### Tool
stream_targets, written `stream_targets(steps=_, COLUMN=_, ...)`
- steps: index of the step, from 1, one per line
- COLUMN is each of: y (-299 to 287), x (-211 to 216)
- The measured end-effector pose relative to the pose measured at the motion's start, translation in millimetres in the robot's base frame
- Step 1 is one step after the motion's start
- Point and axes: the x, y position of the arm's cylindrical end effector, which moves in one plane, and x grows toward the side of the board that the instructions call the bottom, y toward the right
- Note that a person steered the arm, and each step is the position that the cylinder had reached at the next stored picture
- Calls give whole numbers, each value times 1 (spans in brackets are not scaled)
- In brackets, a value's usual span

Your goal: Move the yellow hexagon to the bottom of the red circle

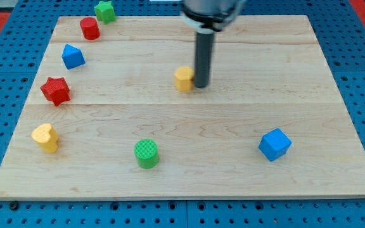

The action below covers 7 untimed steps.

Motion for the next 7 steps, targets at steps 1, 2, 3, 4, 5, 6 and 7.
stream_targets(steps=1, y=-20, x=-51)
stream_targets(steps=2, y=-45, x=-69)
stream_targets(steps=3, y=10, x=-64)
stream_targets(steps=4, y=48, x=-32)
stream_targets(steps=5, y=49, x=-4)
stream_targets(steps=6, y=-7, x=2)
stream_targets(steps=7, y=-47, x=-16)
